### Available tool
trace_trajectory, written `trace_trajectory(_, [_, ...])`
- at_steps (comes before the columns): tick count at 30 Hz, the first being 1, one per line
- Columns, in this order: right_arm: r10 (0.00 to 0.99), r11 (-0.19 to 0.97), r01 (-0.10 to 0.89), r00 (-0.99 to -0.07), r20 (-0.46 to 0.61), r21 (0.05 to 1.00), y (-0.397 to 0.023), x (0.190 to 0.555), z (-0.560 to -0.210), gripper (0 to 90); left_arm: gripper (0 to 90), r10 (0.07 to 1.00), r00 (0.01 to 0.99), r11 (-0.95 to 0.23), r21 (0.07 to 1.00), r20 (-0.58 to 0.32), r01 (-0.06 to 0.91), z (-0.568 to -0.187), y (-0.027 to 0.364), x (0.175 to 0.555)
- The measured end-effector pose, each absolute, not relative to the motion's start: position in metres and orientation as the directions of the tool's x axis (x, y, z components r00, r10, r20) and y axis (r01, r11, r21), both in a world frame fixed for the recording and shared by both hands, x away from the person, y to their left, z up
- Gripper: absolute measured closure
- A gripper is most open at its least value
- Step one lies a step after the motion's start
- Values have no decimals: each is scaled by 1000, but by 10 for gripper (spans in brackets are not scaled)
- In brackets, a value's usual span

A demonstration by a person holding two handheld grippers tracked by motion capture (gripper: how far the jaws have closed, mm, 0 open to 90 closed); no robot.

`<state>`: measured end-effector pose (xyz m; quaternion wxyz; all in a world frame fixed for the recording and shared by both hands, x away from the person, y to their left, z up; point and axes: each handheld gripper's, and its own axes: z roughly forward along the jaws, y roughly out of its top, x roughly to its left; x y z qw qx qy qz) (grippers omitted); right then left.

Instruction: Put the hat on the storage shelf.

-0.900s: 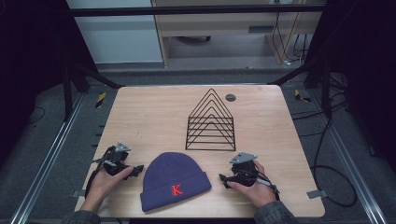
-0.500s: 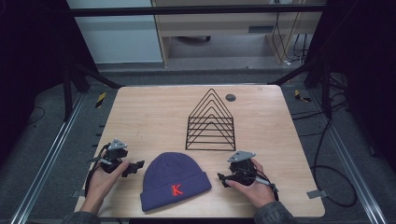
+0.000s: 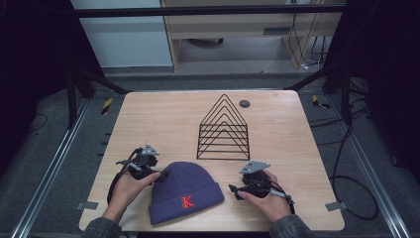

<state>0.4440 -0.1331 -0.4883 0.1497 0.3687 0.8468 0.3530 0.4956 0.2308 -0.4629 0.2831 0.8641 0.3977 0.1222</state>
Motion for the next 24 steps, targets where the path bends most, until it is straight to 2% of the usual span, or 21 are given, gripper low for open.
trace_trajectory(7, [725,485,517,-688,6,705,-132,444,-489,261,389,752,658,-546,529,-33,650,-470,222,502])
trace_trajectory(9, [723,486,513,-691,4,707,-131,443,-489,260,440,750,660,-543,524,-49,656,-473,221,502])
trace_trajectory(15, [722,478,497,-692,-2,725,-131,443,-485,256,706,719,691,-567,512,-73,645,-473,219,498])
trace_trajectory(17, [723,468,493,-690,3,733,-131,443,-484,252,749,720,691,-563,521,-72,641,-472,220,497])
trace_trajectory(24, [718,467,484,-696,2,740,-131,442,-483,242,784,719,694,-535,605,-40,590,-451,222,485])
